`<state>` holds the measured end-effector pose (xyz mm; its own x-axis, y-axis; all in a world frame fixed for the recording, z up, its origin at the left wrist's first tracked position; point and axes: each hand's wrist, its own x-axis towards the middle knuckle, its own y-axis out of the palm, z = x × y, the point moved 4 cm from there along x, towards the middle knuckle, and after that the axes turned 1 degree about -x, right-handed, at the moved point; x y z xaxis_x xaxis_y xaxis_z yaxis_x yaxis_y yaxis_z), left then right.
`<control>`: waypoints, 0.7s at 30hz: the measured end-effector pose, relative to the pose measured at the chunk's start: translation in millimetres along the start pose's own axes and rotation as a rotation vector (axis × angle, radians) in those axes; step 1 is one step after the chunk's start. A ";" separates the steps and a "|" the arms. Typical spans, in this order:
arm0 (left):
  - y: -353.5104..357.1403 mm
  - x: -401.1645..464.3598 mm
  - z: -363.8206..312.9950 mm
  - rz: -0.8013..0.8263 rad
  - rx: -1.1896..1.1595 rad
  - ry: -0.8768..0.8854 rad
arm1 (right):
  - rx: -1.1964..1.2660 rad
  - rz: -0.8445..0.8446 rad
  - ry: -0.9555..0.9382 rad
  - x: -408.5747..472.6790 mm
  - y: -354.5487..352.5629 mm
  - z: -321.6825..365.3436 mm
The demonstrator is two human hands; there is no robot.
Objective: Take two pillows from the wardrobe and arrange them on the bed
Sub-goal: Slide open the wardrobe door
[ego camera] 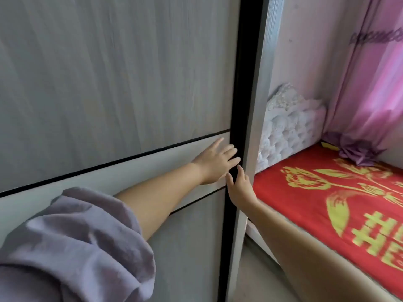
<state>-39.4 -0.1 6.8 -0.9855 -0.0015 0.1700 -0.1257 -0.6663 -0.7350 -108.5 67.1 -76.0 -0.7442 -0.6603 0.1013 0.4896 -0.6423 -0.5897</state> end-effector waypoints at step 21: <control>-3.3 8.8 11.8 0.157 0.260 0.008 | -0.023 0.163 -0.058 31.0 35.8 9.2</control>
<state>-46.3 -6.7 18.5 -0.9915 -0.1147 0.0620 0.0606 -0.8269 -0.5591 -109.8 20.1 -86.7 -0.6278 -0.7769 0.0482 0.5909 -0.5160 -0.6202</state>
